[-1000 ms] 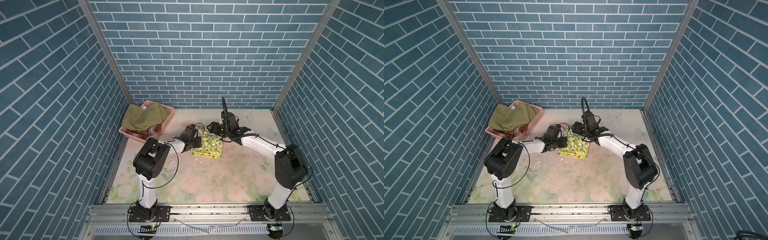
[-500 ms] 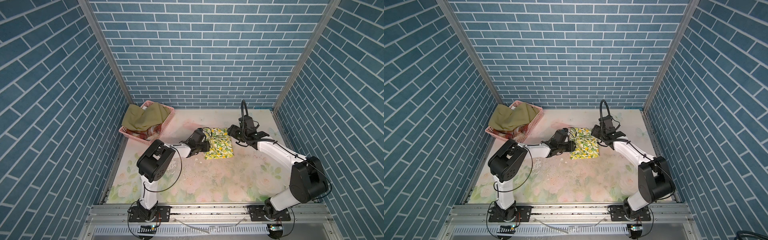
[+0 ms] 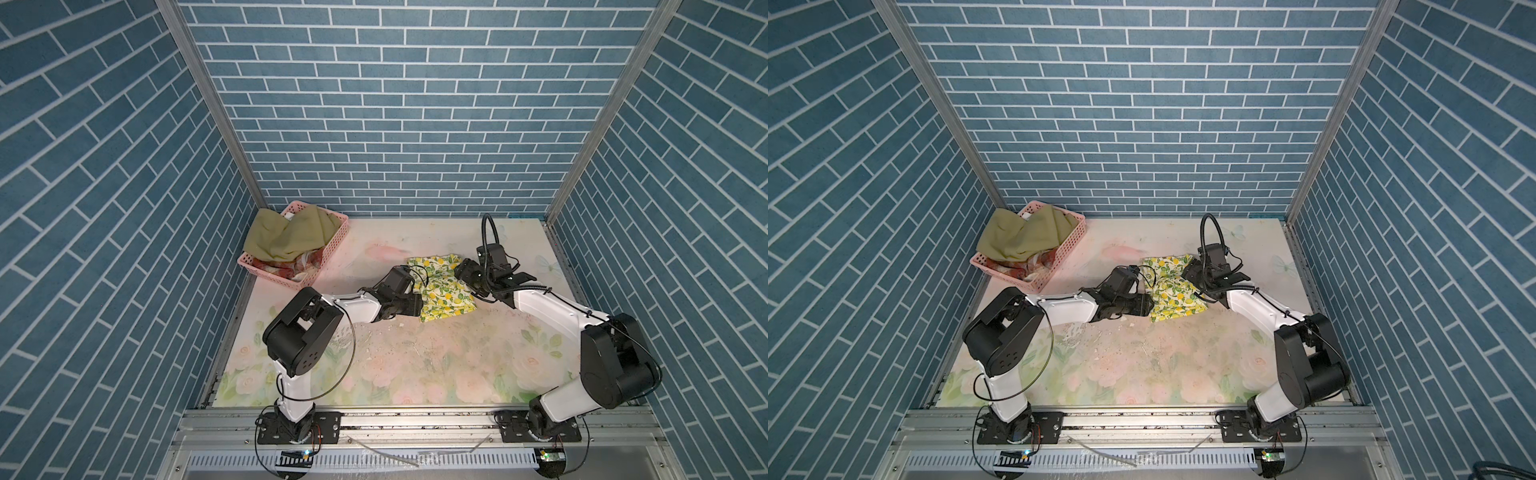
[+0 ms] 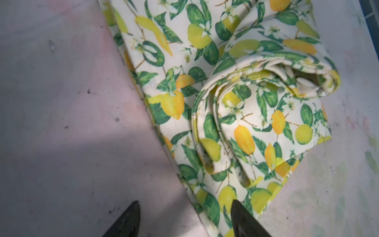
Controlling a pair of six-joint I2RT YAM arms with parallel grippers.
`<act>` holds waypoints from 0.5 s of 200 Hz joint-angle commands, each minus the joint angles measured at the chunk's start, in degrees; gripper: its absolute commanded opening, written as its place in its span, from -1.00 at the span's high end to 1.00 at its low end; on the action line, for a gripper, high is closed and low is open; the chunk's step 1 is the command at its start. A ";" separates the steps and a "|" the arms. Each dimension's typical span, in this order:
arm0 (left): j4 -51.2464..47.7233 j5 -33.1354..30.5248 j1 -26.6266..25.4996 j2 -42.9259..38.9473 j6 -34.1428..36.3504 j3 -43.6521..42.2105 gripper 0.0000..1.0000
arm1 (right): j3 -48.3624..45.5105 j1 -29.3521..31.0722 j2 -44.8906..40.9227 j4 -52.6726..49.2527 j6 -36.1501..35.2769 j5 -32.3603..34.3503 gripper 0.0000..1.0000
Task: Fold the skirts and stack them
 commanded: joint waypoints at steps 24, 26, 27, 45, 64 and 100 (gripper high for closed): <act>-3.85 2.66 5.51 -1.22 0.58 -3.93 -0.39 | -0.55 -0.14 4.66 6.20 8.11 -3.38 -0.44; -3.75 2.82 5.76 -1.21 0.47 -3.90 -0.38 | -0.57 -0.14 4.77 6.28 8.25 -3.29 -0.44; -3.68 2.93 5.85 -1.17 0.40 -3.89 -0.38 | -0.57 -0.14 4.77 6.28 8.25 -3.29 -0.44; -1.96 4.66 7.54 -0.58 -0.67 -3.24 -0.35 | -0.91 -0.17 5.61 6.92 9.54 -3.12 -0.44; -0.06 6.08 8.87 0.57 -2.13 -2.05 -0.31 | -0.91 -0.14 6.51 6.96 10.27 -2.87 -0.44; 1.85 7.36 9.43 3.50 -3.34 1.41 -0.28 | -1.11 -0.14 8.13 7.18 11.18 -3.01 -0.44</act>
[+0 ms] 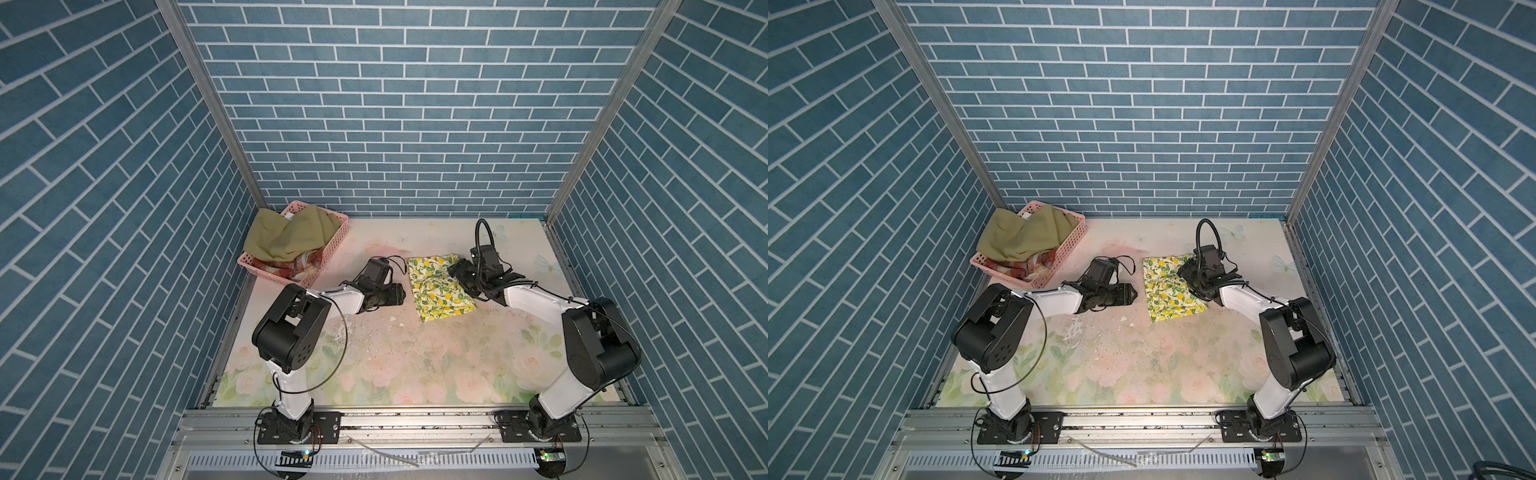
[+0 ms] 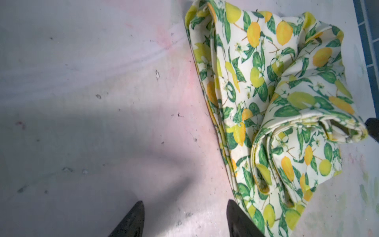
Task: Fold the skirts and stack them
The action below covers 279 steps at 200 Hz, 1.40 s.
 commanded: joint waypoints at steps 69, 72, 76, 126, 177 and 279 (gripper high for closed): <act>4.02 2.81 0.23 6.69 -3.95 4.91 -0.25 | -1.25 -0.14 4.31 2.94 4.86 -0.82 -0.43; 4.23 2.93 0.18 6.87 -4.10 4.95 -0.25 | -1.23 -0.14 4.48 3.04 5.02 -0.87 -0.43; 4.64 2.96 0.22 7.01 -4.33 4.97 -0.24 | -1.21 -0.14 4.74 3.15 5.15 -0.83 -0.42; 5.46 2.80 0.20 10.16 -5.35 7.10 -0.21 | -1.01 -0.14 6.63 4.79 6.06 -0.83 -0.24; -1.22 -0.60 -1.08 14.09 -3.41 11.91 0.00 | -0.09 -0.08 7.39 5.52 5.13 -0.89 0.48; -5.13 -2.32 -2.39 17.87 -2.19 15.17 0.98 | 10.95 2.74 6.44 -3.86 -2.31 2.09 1.00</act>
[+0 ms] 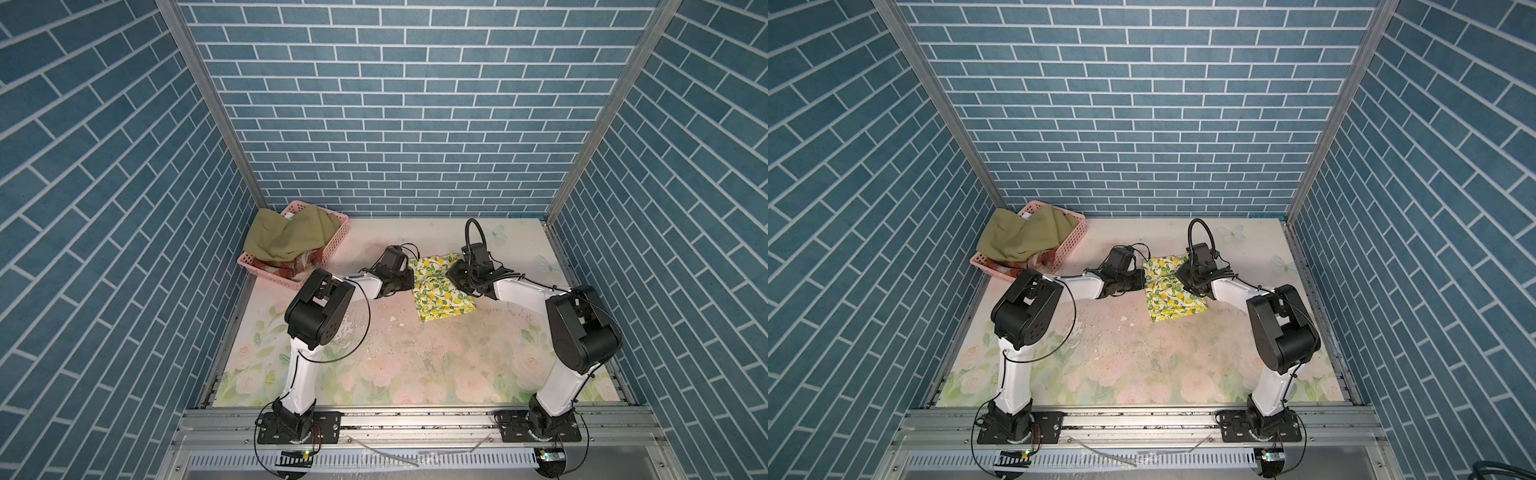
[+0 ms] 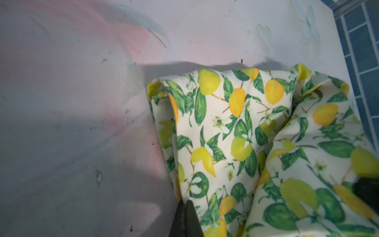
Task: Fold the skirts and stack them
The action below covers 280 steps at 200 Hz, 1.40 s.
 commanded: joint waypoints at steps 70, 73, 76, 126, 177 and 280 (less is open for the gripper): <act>-5.95 -0.12 -0.58 3.22 0.71 -1.86 1.00 | 14.70 3.76 6.19 -4.75 -2.62 -0.41 1.00; -5.89 -0.12 -0.57 3.16 0.70 -1.87 1.00 | 15.05 3.84 6.48 -4.86 -2.70 -0.57 1.00; -5.78 -0.12 -0.55 3.09 0.65 -1.99 1.00 | 15.32 3.90 6.69 -4.96 -2.70 -0.68 1.00; -4.94 -0.02 -0.53 2.14 0.64 -3.29 1.00 | 20.80 4.14 12.27 -7.81 -4.88 -3.94 0.77; -4.48 0.09 -0.53 1.08 0.57 -4.41 1.00 | 26.59 2.90 17.13 -5.76 -6.04 -8.98 0.04; -5.05 0.54 -0.60 -1.11 0.58 -5.34 0.99 | 4.68 -2.06 -1.51 -3.50 -18.60 -1.10 -0.40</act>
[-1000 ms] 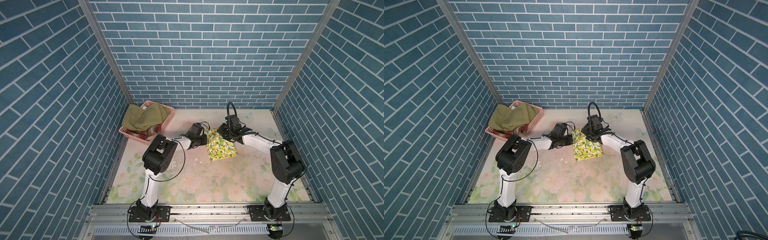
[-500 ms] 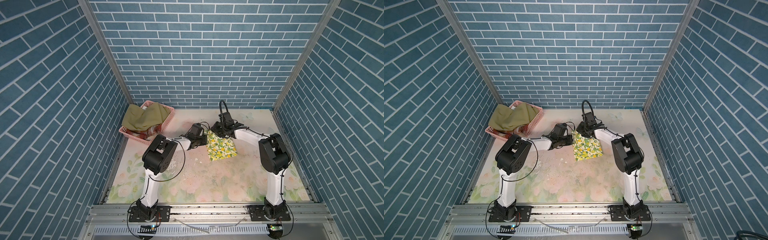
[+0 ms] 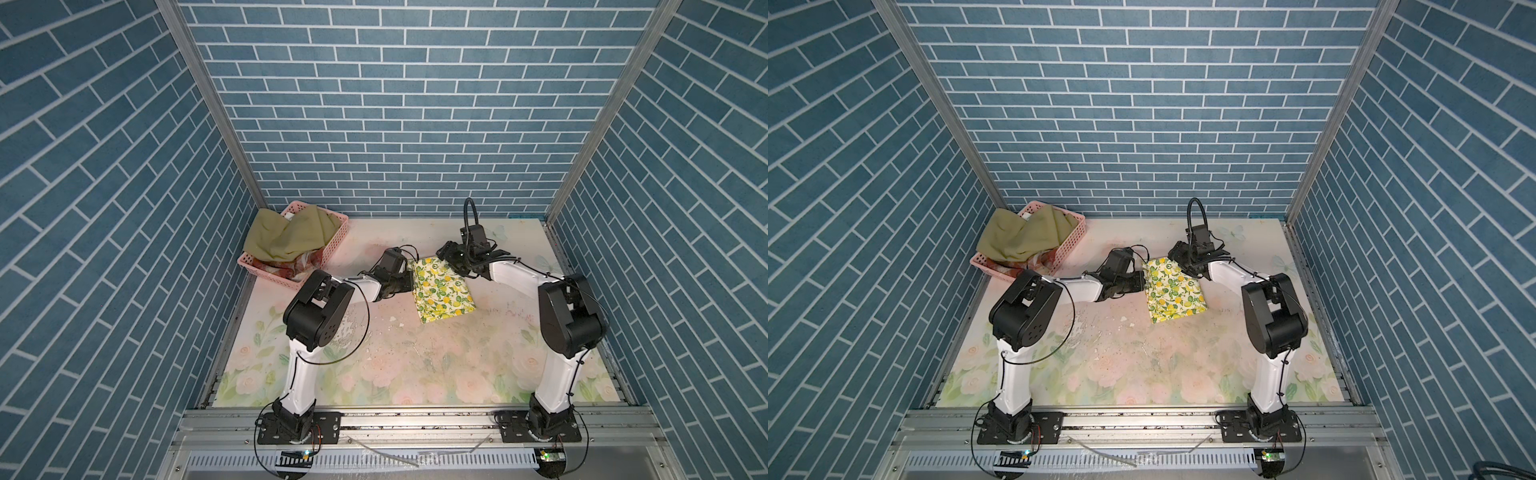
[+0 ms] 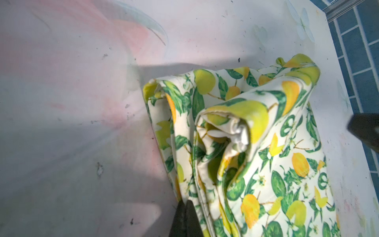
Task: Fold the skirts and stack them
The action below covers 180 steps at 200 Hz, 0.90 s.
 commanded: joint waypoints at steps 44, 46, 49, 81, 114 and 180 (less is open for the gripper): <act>-11.03 -1.37 -0.38 -6.24 2.19 -4.87 0.31 | -17.09 0.58 -17.50 -3.88 -17.30 7.69 -0.37; -11.23 -1.53 -0.38 -6.53 2.25 -4.96 0.27 | -17.35 0.60 -17.83 -4.22 -17.69 7.87 -0.37; -11.52 -1.79 -0.40 -7.09 2.41 -5.16 0.23 | -17.70 0.60 -18.57 -4.75 -18.24 8.16 -0.37; -12.48 -3.64 -0.29 -12.15 4.69 -7.03 -0.10 | -20.62 0.16 -23.13 -7.18 -22.59 8.82 -0.39; -10.65 0.66 -0.54 -13.60 9.70 -4.44 -0.18 | -22.50 -1.79 -24.49 -5.20 -23.74 3.81 -0.39; -14.01 0.83 -0.66 -4.37 22.18 10.13 -0.39 | -24.34 -3.51 -25.19 -1.56 -24.36 -1.87 -0.43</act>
